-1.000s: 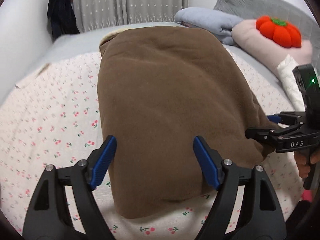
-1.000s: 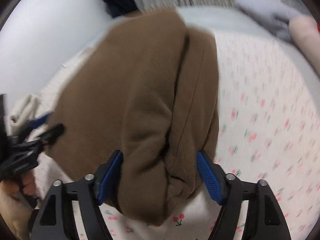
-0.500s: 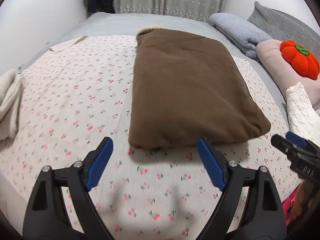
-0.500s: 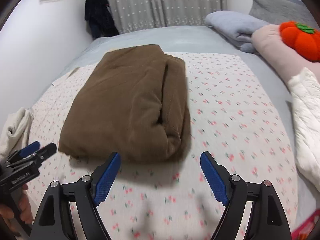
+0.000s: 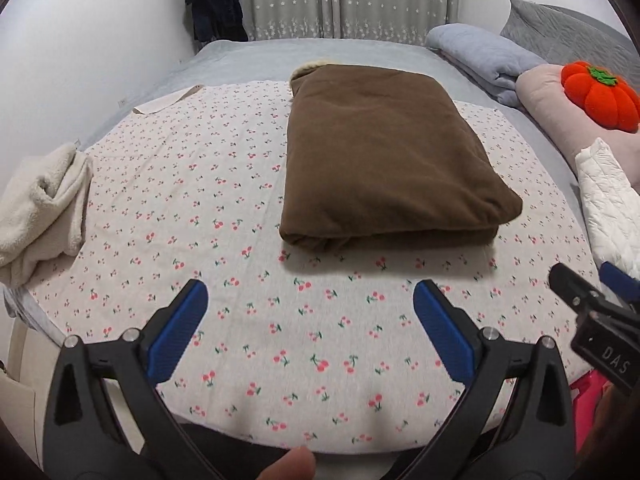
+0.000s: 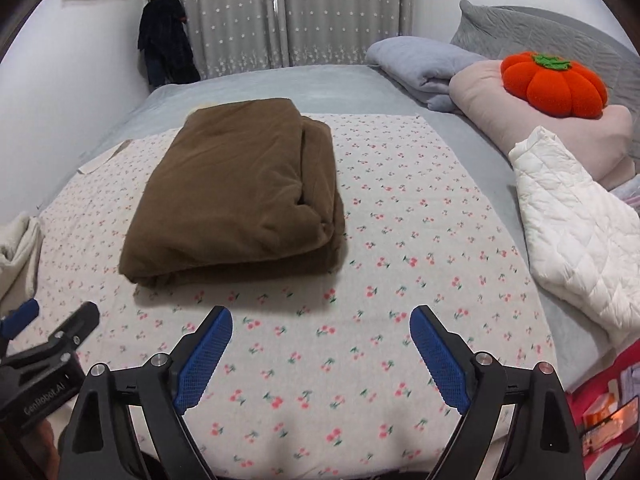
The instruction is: Fold large clothes
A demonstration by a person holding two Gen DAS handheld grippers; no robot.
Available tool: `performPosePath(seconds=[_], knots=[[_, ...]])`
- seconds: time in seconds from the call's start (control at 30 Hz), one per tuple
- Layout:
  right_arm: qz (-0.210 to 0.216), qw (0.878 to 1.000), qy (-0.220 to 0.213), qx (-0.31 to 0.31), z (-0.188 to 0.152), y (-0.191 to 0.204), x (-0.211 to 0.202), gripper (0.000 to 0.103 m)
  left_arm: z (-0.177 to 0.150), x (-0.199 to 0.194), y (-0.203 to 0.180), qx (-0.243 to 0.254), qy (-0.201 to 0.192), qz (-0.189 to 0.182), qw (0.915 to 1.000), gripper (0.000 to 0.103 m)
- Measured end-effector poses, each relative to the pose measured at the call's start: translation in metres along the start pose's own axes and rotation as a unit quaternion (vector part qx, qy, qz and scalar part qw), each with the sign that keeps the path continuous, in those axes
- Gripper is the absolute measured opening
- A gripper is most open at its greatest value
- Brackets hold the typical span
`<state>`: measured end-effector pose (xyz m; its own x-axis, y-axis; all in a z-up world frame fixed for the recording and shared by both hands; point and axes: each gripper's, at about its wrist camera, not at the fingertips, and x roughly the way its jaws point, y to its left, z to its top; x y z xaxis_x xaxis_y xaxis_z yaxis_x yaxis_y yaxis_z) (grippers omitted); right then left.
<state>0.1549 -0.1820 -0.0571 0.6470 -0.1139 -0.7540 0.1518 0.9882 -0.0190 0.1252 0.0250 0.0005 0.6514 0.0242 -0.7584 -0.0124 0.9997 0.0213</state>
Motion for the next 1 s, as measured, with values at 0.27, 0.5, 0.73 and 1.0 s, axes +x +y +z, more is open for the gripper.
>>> performPosePath(seconds=[0.27,0.5,0.73,1.0], knots=[[0.017,1.000,0.010,-0.009,-0.013,0.017,-0.006,0.092,-0.011,-0.009,0.009,-0.014,0.003,-0.005,0.9999,0.102],[0.015,1.000,0.010,-0.015,-0.015,0.022,-0.009,0.092,-0.013,-0.004,0.012,-0.021,0.015,-0.012,0.9996,0.102],[0.019,1.000,0.010,-0.007,-0.012,0.019,-0.007,0.092,-0.011,0.002,0.011,-0.019,0.022,-0.021,0.9994,0.102],[0.021,1.000,0.017,-0.007,-0.011,0.021,-0.001,0.092,-0.010,0.010,0.011,-0.019,0.030,-0.025,0.9990,0.102]])
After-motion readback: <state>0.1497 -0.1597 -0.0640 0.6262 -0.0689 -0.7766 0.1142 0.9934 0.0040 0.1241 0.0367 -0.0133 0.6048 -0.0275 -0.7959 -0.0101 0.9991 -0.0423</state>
